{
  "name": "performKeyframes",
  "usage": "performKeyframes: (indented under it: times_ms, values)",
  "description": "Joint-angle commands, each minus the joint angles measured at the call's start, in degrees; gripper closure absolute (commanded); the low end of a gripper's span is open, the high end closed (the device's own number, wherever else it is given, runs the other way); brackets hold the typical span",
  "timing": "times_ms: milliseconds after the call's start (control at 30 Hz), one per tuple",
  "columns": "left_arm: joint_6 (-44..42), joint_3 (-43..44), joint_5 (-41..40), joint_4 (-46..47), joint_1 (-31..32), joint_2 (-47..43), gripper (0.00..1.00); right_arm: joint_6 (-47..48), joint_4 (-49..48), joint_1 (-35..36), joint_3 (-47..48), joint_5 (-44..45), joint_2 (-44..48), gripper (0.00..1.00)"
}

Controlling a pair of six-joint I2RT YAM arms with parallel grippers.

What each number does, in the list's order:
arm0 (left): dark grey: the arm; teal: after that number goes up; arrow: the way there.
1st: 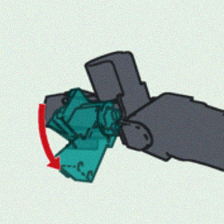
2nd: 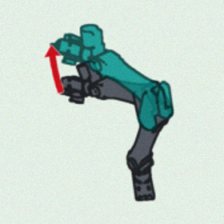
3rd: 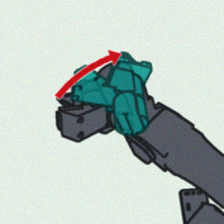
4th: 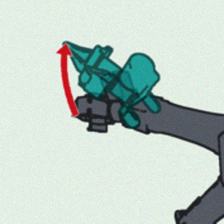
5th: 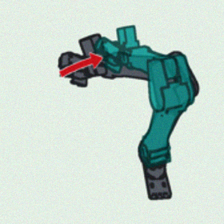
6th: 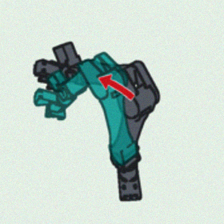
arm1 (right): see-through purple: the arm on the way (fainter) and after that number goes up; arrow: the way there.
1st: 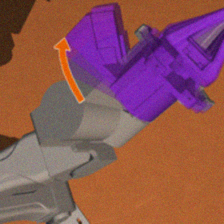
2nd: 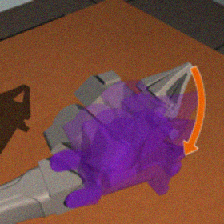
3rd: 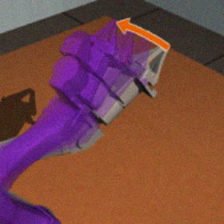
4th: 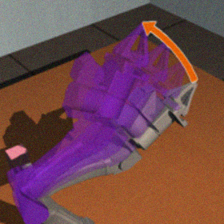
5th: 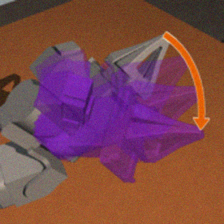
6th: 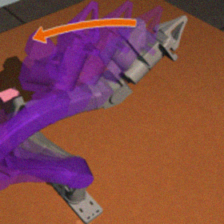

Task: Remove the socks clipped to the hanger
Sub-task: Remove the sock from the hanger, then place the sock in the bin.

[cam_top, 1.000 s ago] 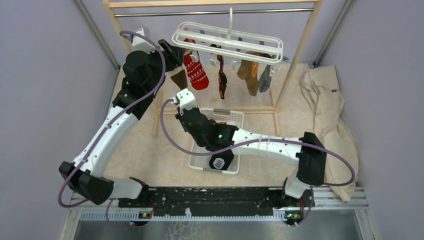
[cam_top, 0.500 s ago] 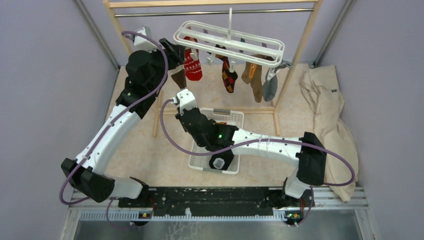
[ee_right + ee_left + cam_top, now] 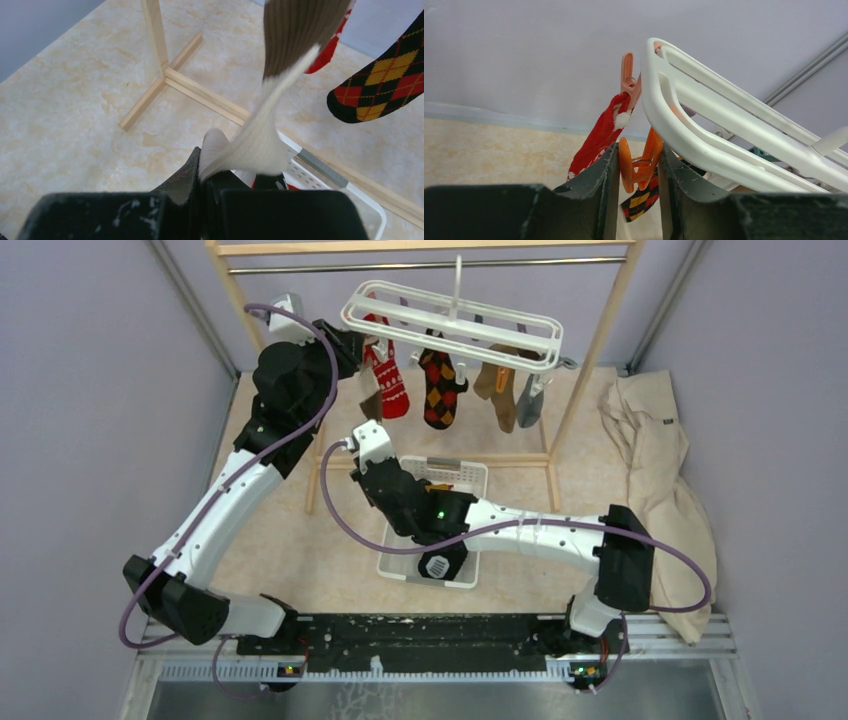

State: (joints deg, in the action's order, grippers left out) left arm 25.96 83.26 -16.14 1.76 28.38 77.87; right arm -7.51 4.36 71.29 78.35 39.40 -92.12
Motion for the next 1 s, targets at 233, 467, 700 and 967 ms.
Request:
performKeyframes:
  times_ms: [233,467,700,967]
  values:
    - [-0.76,0.55,-0.12,2.31,0.18,0.36,0.86,-0.32,-1.32,0.79,-1.41,0.8,3.91,1.0]
    - [-0.53,-0.44,1.03,1.4,0.18,-0.85,0.84,-3.79,1.14,0.79,-7.94,2.0,10.83,1.0]
    - [0.91,-3.79,2.53,0.52,0.16,-4.24,0.82,-8.78,5.25,0.4,-16.32,2.42,16.98,1.0]
    - [1.87,-5.45,3.92,-1.41,0.3,-8.03,0.8,-14.22,7.21,-0.79,-24.57,0.35,20.88,1.0]
